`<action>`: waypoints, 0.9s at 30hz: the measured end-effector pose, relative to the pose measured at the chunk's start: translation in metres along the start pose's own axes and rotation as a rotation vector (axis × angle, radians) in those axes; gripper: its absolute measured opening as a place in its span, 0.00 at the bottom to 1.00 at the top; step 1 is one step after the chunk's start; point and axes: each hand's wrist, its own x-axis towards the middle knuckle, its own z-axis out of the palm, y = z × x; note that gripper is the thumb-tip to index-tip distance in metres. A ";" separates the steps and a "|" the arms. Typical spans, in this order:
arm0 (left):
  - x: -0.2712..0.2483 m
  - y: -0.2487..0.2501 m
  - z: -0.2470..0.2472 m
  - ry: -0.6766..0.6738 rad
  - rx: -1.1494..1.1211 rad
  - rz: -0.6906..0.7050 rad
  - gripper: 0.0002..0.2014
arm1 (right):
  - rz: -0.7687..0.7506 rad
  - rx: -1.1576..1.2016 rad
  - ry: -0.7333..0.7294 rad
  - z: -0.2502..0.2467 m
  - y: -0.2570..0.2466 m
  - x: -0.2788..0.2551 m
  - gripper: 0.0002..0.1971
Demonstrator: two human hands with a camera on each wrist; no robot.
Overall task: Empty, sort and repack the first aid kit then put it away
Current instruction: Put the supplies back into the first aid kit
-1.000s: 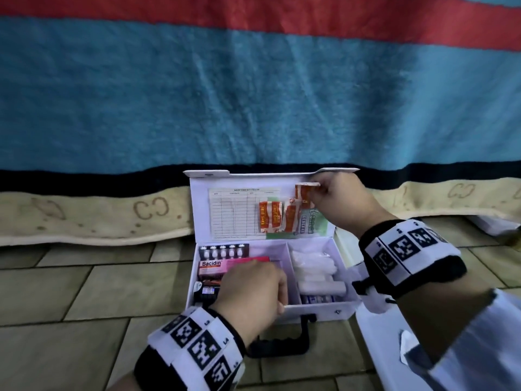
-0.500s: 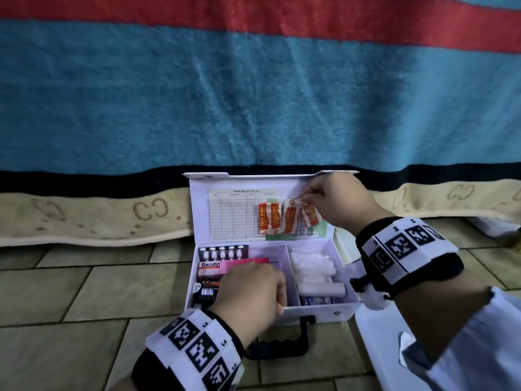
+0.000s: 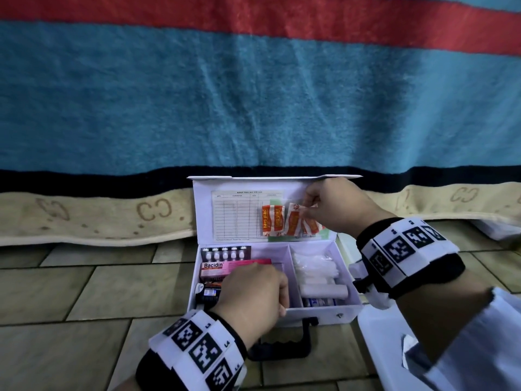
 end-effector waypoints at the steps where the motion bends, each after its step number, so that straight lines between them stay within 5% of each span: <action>1: 0.000 0.000 0.000 -0.001 0.003 0.001 0.10 | 0.001 0.039 0.014 -0.001 0.001 0.000 0.05; 14: 0.003 -0.002 0.002 -0.016 0.023 -0.007 0.09 | -0.027 0.016 -0.092 -0.002 -0.001 0.007 0.15; 27: 0.003 -0.002 0.001 -0.012 0.105 -0.007 0.05 | -0.110 -0.217 -0.144 -0.001 -0.021 0.001 0.11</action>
